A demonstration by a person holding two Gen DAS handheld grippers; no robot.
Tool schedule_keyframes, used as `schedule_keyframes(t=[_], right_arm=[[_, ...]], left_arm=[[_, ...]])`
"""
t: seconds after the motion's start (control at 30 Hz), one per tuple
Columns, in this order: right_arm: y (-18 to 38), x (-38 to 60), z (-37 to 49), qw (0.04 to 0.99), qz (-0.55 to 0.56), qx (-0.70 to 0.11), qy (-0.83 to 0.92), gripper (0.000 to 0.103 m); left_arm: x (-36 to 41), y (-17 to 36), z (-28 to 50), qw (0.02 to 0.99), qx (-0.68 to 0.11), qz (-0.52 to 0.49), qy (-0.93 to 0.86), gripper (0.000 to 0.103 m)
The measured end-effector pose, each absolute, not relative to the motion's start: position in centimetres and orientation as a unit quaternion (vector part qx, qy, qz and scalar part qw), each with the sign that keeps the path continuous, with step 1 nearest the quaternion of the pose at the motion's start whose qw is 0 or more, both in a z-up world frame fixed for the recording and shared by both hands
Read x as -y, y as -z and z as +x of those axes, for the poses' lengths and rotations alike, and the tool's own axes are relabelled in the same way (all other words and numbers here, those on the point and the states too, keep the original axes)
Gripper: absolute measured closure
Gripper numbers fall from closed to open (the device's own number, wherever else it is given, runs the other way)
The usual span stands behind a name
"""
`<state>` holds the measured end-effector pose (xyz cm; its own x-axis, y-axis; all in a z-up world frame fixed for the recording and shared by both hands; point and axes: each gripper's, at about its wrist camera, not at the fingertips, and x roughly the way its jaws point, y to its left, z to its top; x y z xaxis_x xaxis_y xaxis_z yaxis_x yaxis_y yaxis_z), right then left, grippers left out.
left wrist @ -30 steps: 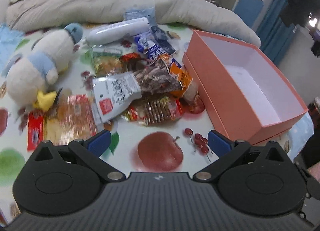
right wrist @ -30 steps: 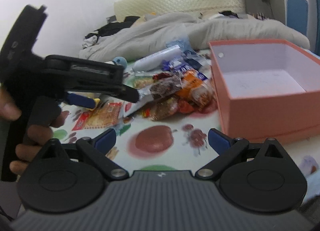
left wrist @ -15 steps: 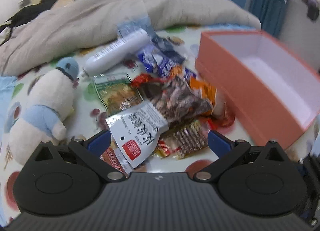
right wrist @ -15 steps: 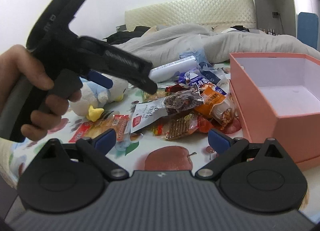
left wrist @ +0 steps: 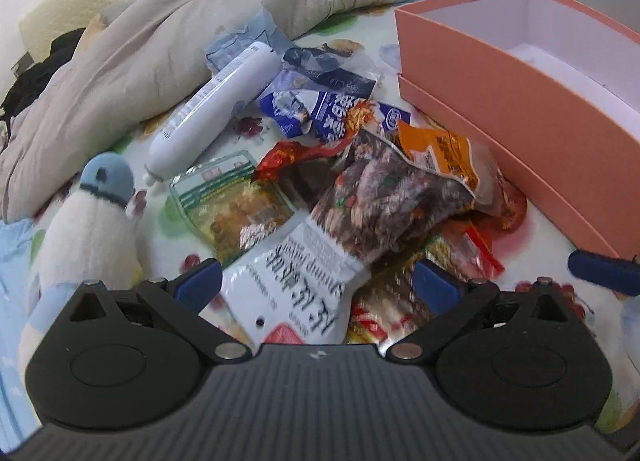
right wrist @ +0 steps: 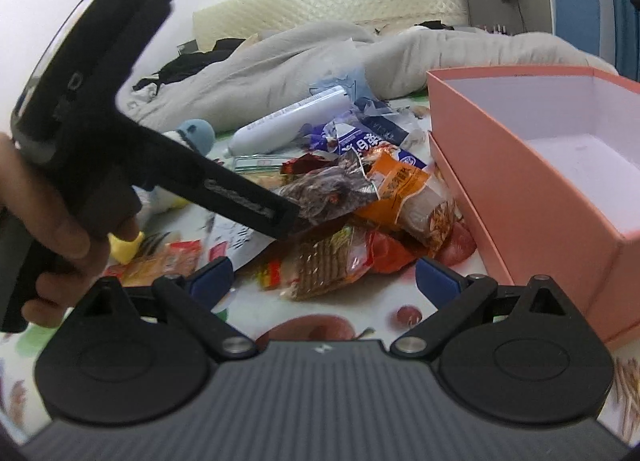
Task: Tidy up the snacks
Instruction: 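Move the left gripper down onto the shrimp-snack bag and close it, then lift the shrimp-snack bag with the left gripper and carry it over the pink box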
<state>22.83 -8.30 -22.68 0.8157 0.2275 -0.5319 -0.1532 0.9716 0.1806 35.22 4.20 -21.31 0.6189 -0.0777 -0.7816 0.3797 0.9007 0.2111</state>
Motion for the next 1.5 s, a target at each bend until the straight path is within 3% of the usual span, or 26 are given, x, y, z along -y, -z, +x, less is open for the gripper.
schedule_keyframes(t=[0.4, 0.5, 0.67, 0.77, 0.83, 0.9, 1.17, 1.5], right_arm=[[24.4, 8.3, 26.4, 0.941, 0.081, -0.315, -0.098, 0.004], [24.7, 8.7, 27.3, 0.935, 0.099, -0.322, -0.11, 0.013], [25.4, 8.9, 28.8, 0.923, 0.126, -0.344, -0.116, 0.029], [25.7, 9.3, 29.3, 0.919, 0.146, -0.348, -0.112, 0.04], [25.7, 9.4, 29.4, 0.919, 0.145, -0.351, -0.109, 0.062], [25.6, 9.5, 29.4, 0.918, 0.143, -0.352, -0.115, 0.073], [24.6, 9.9, 28.2, 0.922, 0.131, -0.337, -0.136, 0.081], [23.4, 11.0, 25.6, 0.925, 0.111, -0.334, -0.145, 0.085]], left_arm=[[-1.8, 23.1, 38.0, 0.876, -0.424, 0.193, 0.124, 0.006], [-1.6, 23.3, 38.1, 0.874, -0.428, 0.191, 0.126, 0.014], [-1.7, 24.3, 38.1, 0.866, -0.448, 0.184, 0.125, 0.04], [-1.8, 24.4, 38.0, 0.867, -0.448, 0.185, 0.118, 0.046], [-2.0, 24.2, 37.8, 0.871, -0.443, 0.183, 0.107, 0.052], [-2.3, 24.1, 37.6, 0.871, -0.445, 0.179, 0.104, 0.056], [-2.4, 23.3, 35.8, 0.865, -0.465, 0.165, 0.098, 0.072], [-3.2, 21.9, 32.0, 0.868, -0.481, 0.105, 0.057, 0.077]])
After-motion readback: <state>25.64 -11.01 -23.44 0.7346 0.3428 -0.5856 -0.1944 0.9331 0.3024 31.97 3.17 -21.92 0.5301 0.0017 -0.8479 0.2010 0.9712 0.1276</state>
